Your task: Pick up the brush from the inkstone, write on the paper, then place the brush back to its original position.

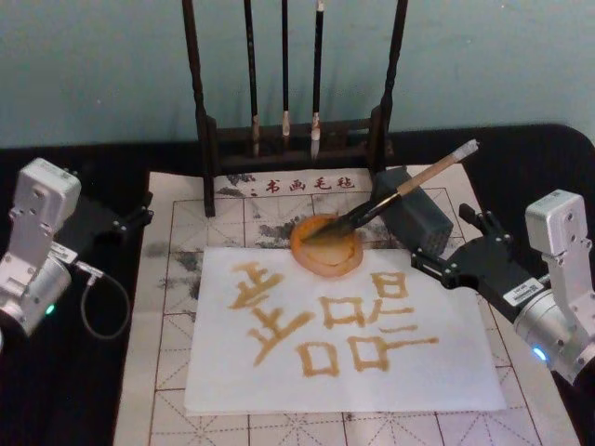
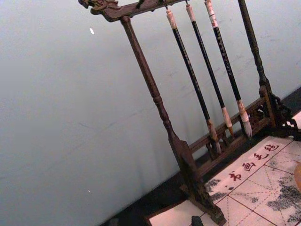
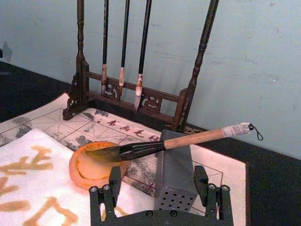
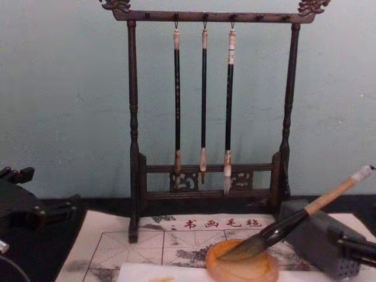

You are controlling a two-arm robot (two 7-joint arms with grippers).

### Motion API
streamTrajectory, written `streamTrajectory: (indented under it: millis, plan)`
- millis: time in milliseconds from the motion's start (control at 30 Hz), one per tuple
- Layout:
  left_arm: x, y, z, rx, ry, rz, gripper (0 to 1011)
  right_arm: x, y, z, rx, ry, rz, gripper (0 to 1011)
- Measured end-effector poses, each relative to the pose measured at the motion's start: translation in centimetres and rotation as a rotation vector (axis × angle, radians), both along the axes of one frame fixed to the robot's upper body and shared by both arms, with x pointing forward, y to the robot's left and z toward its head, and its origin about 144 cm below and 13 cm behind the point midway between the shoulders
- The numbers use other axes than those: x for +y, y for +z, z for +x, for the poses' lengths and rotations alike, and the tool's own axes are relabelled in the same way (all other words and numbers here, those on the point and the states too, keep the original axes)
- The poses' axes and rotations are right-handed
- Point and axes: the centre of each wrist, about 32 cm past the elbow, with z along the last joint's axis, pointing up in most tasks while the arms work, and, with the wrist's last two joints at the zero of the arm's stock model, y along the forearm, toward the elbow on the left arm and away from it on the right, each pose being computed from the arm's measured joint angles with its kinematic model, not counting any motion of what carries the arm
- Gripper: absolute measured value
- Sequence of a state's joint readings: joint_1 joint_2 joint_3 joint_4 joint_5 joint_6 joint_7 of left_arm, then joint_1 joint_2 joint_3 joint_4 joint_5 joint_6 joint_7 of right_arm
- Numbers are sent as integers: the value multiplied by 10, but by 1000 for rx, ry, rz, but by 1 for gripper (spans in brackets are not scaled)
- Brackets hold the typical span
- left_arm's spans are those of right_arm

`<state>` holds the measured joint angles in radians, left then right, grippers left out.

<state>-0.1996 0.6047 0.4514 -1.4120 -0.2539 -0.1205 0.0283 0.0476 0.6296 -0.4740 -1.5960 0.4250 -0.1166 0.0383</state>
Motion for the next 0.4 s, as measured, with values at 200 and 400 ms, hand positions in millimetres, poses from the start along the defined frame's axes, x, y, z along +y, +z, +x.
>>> streamTrajectory:
  millis: [200,400]
  plan:
    - [0,0,0,0,0,0,1001,0,0,0,0,0,0,1002]
    - [0,0,0,0,0,0,1001,0,0,0,0,0,0,1003]
